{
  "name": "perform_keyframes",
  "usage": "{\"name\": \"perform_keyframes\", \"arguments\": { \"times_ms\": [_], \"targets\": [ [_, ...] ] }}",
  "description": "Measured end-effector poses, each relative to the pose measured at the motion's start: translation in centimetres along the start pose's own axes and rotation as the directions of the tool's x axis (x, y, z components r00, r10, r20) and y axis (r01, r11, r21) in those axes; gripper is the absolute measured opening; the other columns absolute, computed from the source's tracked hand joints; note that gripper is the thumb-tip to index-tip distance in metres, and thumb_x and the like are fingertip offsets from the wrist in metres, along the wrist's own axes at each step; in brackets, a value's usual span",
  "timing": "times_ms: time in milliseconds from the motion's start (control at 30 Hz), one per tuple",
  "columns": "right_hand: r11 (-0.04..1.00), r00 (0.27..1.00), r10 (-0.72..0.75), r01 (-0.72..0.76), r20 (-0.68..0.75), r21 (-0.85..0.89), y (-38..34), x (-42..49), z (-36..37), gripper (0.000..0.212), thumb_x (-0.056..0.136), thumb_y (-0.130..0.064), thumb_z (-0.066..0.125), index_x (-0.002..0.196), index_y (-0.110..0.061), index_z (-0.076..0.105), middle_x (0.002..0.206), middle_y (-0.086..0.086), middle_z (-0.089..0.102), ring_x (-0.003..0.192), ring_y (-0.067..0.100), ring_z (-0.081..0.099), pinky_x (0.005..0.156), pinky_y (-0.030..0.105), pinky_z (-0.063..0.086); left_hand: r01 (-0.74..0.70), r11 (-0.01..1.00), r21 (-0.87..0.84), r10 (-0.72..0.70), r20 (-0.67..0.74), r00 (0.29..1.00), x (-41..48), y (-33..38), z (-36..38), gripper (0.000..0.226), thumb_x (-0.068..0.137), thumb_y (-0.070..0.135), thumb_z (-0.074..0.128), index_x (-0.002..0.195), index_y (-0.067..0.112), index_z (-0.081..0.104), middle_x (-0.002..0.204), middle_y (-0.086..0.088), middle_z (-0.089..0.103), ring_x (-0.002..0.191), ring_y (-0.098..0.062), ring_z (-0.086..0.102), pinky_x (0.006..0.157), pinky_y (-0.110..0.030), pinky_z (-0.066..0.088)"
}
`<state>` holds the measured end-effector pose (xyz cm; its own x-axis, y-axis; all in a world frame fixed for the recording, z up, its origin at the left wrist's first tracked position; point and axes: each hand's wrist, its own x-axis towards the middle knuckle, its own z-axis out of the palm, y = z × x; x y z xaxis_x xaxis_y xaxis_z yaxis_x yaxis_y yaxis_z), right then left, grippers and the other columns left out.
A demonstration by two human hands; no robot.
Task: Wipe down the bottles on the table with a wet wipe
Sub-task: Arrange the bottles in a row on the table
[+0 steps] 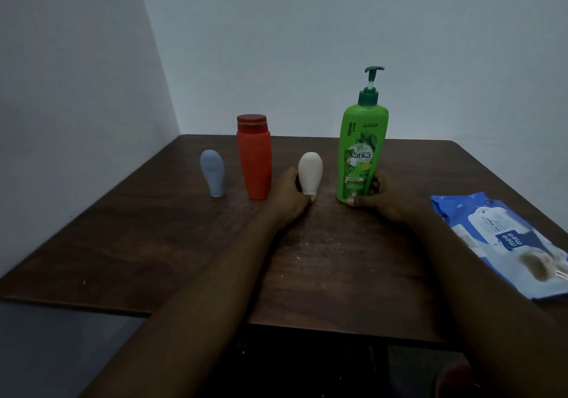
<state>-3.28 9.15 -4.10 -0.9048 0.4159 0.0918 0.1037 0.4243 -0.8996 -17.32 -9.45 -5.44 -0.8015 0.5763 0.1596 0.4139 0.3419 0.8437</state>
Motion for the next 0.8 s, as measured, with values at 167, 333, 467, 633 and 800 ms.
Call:
{"name": "perform_keyframes", "arguments": {
  "times_ms": [167, 333, 467, 633, 800],
  "targets": [
    [1.0, 1.0, -0.005, 0.005, -0.003, -0.021, -0.08, 0.0, 0.03, 0.063, 0.082, -0.004, 0.083, 0.133, -0.022, 0.052, 0.118, -0.014, 0.064, 0.099, -0.009, 0.06, 0.072, 0.002, 0.048, -0.003, 1.0, 0.009, 0.003, 0.01, 1.0, 0.02, 0.14, -0.06, 0.063, 0.086, 0.011, 0.083, 0.141, 0.013, 0.052, 0.142, -0.008, 0.062, 0.126, -0.025, 0.06, 0.102, -0.041, 0.051],
    [0.999, 1.0, -0.012, 0.011, -0.012, -0.036, 0.0, -0.02, 0.01, 0.062, 0.082, -0.007, 0.084, 0.133, -0.023, 0.052, 0.111, -0.022, 0.064, 0.094, -0.013, 0.061, 0.072, 0.001, 0.048, 0.015, 1.0, -0.001, -0.015, 0.003, 1.0, 0.11, 0.01, 0.02, 0.062, 0.083, 0.012, 0.085, 0.136, 0.015, 0.053, 0.137, -0.007, 0.064, 0.122, -0.025, 0.062, 0.104, -0.047, 0.053],
    [0.999, 1.0, 0.0, 0.0, -0.002, -0.042, 0.03, 0.04, -0.12, 0.065, 0.082, -0.009, 0.083, 0.138, -0.02, 0.052, 0.123, -0.011, 0.066, 0.104, -0.006, 0.062, 0.093, 0.018, 0.051, 0.012, 1.0, 0.0, -0.012, 0.003, 1.0, 0.16, -0.04, 0.03, 0.063, 0.083, 0.012, 0.086, 0.137, 0.016, 0.053, 0.138, -0.007, 0.064, 0.122, -0.024, 0.062, 0.104, -0.047, 0.054],
    [0.999, 1.0, 0.012, -0.012, 0.004, -0.048, -0.12, 0.22, -0.24, 0.066, 0.083, -0.005, 0.082, 0.14, -0.018, 0.051, 0.117, -0.014, 0.065, 0.095, -0.011, 0.06, 0.068, -0.001, 0.047, 0.025, 1.0, -0.012, -0.025, 0.01, 1.0, 0.22, -0.04, -0.05, 0.065, 0.084, 0.01, 0.085, 0.139, 0.015, 0.051, 0.14, -0.007, 0.062, 0.125, -0.025, 0.06, 0.103, -0.042, 0.052],
    [0.998, 1.0, 0.021, -0.021, 0.003, -0.055, 0.02, 0.31, -0.35, 0.067, 0.083, -0.004, 0.081, 0.141, -0.015, 0.051, 0.123, -0.01, 0.065, 0.094, -0.011, 0.06, 0.067, 0.0, 0.047, 0.042, 0.999, -0.01, -0.042, 0.013, 0.999, 0.31, -0.02, 0.03, 0.068, 0.084, 0.01, 0.085, 0.142, 0.015, 0.049, 0.142, -0.007, 0.061, 0.127, -0.026, 0.059, 0.105, -0.045, 0.052]
  ]
}}
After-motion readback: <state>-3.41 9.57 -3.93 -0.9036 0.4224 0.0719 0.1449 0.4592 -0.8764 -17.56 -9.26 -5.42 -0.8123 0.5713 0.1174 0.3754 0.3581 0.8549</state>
